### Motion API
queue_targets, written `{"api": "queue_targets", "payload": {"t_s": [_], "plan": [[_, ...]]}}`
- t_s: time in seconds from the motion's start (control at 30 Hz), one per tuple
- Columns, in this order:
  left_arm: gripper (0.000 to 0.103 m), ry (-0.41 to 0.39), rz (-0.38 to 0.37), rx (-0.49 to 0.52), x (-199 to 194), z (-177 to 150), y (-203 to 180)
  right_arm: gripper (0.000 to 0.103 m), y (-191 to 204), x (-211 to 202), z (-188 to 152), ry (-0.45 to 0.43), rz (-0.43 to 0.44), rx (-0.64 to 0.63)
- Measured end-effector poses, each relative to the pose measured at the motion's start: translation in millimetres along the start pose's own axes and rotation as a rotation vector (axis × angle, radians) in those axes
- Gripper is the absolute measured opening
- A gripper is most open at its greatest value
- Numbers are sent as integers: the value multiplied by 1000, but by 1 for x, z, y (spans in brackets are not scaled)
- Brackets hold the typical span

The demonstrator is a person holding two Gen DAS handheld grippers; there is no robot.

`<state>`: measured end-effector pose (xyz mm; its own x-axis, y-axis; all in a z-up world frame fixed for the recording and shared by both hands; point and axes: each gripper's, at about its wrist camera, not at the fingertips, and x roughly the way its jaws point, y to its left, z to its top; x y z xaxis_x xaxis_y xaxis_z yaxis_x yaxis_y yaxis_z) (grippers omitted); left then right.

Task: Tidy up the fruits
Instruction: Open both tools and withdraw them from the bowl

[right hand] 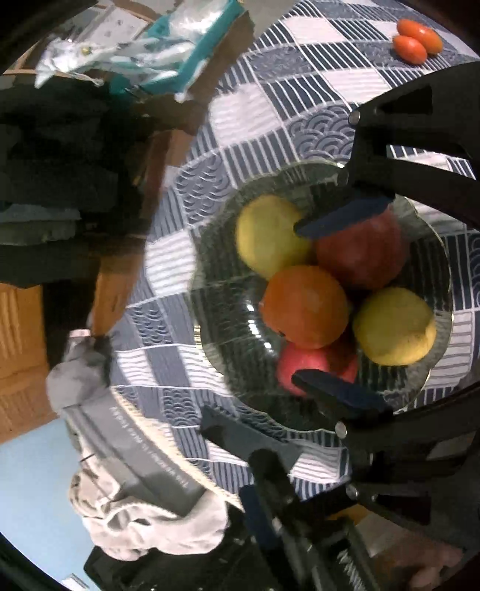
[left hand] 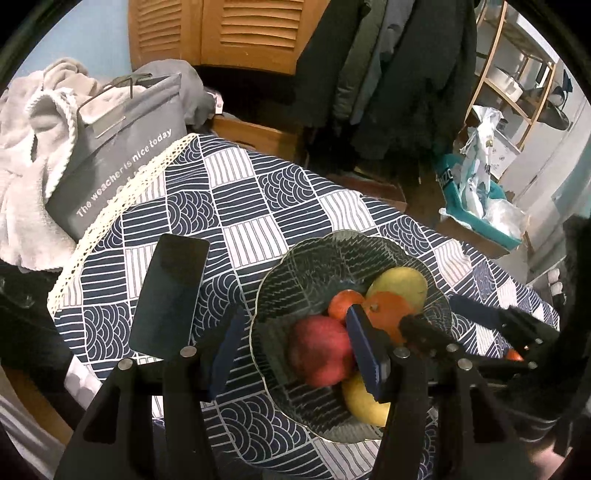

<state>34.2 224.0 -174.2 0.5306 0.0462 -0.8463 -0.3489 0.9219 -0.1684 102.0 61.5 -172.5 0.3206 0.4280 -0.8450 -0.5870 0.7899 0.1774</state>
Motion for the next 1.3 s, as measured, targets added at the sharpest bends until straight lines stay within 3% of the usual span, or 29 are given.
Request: {"api": "queue_targets", "payload": {"t_s": [0.57,0.9,1.3], "plan": [[66,-52,-50,47,-33,3,-32,76,-19,-82,8,-165,-152,23],[79,-125,-81,115,-67,4,-65,76,-24,-136,0,-279,-239,2],[85,-164,-94,187,-85,-1,-104,77,-47,-179,-16,-341,-287,47]]}}
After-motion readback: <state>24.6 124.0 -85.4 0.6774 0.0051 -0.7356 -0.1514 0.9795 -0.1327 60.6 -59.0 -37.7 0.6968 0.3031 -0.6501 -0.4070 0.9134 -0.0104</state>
